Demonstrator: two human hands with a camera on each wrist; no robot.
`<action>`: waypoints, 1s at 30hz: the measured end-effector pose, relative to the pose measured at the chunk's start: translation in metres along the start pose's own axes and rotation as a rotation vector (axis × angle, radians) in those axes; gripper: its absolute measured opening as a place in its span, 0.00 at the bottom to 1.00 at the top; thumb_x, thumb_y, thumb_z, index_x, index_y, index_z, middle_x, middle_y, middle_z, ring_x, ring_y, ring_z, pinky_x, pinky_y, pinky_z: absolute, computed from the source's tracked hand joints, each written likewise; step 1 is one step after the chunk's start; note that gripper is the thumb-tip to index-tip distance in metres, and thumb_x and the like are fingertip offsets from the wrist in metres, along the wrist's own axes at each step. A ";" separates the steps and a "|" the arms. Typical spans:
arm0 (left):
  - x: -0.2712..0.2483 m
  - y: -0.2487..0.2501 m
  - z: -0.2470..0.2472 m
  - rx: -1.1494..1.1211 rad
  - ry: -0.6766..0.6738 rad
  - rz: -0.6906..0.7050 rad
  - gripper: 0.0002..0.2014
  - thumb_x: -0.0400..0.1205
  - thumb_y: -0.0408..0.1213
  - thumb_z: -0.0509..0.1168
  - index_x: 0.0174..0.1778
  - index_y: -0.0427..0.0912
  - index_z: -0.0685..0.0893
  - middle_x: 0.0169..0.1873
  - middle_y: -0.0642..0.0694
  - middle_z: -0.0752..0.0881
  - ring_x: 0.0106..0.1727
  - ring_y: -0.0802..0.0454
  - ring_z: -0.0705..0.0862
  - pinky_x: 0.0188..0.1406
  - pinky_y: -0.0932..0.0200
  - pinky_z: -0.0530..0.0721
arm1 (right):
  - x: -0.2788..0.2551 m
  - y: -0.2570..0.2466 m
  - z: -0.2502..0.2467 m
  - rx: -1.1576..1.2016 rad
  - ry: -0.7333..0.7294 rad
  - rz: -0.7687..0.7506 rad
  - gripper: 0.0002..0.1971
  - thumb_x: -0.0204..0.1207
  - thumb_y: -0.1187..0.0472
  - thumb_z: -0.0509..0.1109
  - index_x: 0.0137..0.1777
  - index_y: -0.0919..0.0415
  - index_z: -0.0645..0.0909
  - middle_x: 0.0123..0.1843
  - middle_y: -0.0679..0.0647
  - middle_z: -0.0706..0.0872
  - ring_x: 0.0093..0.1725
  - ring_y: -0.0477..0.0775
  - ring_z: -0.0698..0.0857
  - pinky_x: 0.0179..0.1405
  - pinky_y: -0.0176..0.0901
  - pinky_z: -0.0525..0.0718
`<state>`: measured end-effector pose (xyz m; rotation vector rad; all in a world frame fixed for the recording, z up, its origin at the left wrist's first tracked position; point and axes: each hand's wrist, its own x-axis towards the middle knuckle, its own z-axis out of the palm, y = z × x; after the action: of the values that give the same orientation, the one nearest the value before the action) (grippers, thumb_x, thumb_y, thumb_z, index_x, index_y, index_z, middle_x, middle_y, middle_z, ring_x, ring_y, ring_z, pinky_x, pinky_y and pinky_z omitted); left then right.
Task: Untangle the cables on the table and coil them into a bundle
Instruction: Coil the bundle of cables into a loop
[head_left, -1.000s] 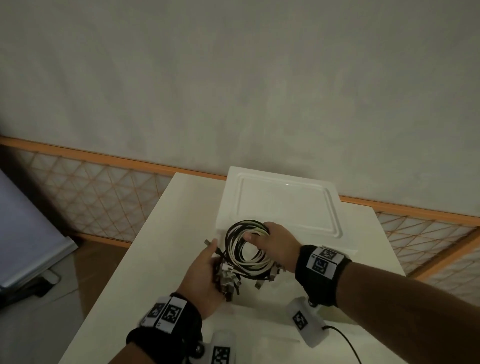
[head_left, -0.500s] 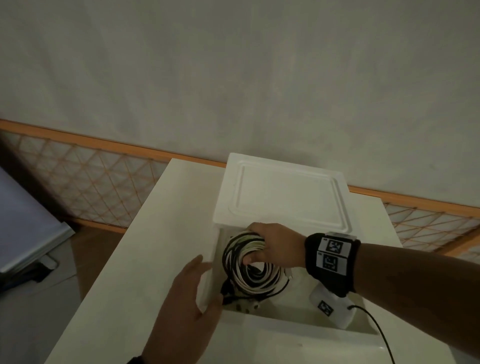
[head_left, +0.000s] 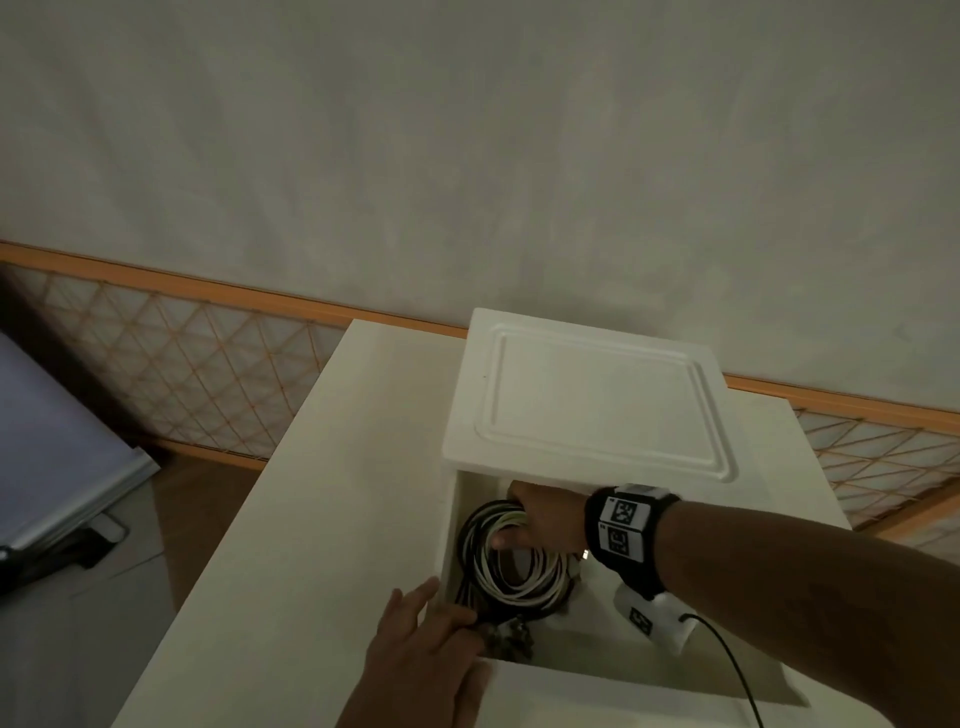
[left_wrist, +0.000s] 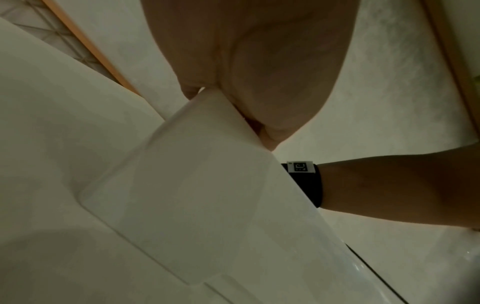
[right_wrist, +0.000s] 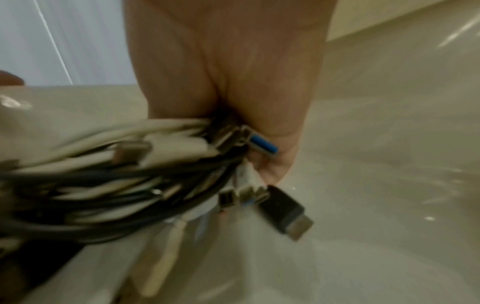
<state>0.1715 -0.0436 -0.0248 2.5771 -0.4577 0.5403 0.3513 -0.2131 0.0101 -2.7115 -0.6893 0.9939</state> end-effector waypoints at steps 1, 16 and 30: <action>0.000 0.000 0.000 0.003 0.003 0.008 0.08 0.71 0.52 0.62 0.34 0.58 0.86 0.44 0.63 0.88 0.63 0.49 0.76 0.67 0.48 0.72 | 0.002 0.001 0.001 0.003 0.018 -0.003 0.35 0.71 0.31 0.67 0.57 0.66 0.76 0.51 0.60 0.85 0.50 0.60 0.85 0.50 0.49 0.84; 0.000 -0.003 0.003 0.098 0.045 0.031 0.18 0.80 0.54 0.56 0.31 0.57 0.87 0.42 0.62 0.88 0.62 0.48 0.76 0.61 0.34 0.76 | -0.020 -0.022 0.013 -0.292 -0.199 -0.055 0.47 0.71 0.26 0.59 0.81 0.38 0.36 0.83 0.67 0.50 0.77 0.73 0.63 0.74 0.65 0.68; -0.006 0.000 -0.016 -0.318 -0.138 -0.127 0.11 0.85 0.56 0.55 0.60 0.71 0.77 0.65 0.69 0.79 0.72 0.58 0.75 0.72 0.57 0.73 | -0.088 -0.054 -0.053 -0.040 0.001 0.009 0.34 0.83 0.38 0.52 0.82 0.58 0.59 0.82 0.56 0.64 0.79 0.56 0.65 0.78 0.48 0.61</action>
<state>0.1617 -0.0344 -0.0145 2.3239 -0.3868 0.2251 0.3073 -0.2080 0.1169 -2.7518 -0.7043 0.9915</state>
